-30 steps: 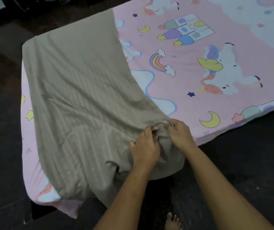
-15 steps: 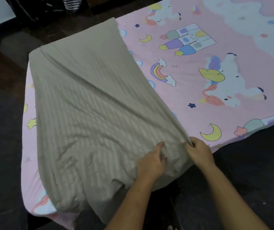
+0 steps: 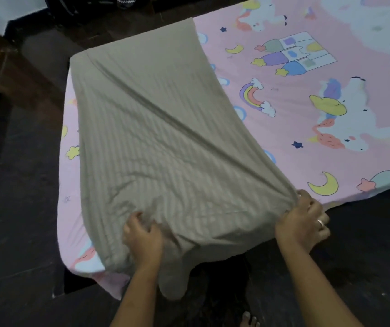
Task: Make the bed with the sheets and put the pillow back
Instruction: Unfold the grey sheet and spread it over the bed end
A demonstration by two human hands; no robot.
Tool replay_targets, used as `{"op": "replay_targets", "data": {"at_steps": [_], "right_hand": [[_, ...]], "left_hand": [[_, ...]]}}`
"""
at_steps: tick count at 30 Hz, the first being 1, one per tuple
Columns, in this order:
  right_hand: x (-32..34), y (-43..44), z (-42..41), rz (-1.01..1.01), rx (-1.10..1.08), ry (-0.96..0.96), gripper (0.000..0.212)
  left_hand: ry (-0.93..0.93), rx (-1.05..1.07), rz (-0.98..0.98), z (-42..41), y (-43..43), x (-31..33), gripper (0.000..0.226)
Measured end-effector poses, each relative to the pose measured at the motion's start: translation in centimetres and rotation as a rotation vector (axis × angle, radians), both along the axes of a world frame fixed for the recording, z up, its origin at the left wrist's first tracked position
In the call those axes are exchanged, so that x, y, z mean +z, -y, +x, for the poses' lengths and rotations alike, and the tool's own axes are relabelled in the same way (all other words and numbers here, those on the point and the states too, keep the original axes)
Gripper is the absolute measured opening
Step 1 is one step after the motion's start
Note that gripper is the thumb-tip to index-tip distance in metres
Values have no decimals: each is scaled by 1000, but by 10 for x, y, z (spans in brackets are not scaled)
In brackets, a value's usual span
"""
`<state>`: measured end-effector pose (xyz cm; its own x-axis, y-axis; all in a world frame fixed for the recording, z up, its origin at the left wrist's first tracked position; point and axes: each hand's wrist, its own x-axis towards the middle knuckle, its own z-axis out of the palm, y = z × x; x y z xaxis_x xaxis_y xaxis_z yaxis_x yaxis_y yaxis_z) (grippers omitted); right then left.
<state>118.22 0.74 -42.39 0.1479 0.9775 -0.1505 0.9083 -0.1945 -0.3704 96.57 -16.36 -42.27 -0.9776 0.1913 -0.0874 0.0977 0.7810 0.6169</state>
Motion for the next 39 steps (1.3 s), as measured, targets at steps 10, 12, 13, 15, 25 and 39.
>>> {"op": "replay_targets", "data": {"at_steps": [10,12,13,15,25,39], "right_hand": [[11,151,-134,111,516,-112,66],[19,189,-168,35,573,-144,59],[22,204,-182,-26,589,-152,56],[21,209,-188,-112,592,-156,50],[26,265,-238,-212,960,58,64],[4,295,-243,-263,965,174,78]], "left_hand": [[274,186,-372,-67,96,11,62],[337,67,-288,-74,108,7,60],[384,36,-209,-77,112,8,53],[499,13,-92,-68,100,15,32],[738,2,357,-114,241,21,23],[797,-121,-600,-89,317,-30,34]]}}
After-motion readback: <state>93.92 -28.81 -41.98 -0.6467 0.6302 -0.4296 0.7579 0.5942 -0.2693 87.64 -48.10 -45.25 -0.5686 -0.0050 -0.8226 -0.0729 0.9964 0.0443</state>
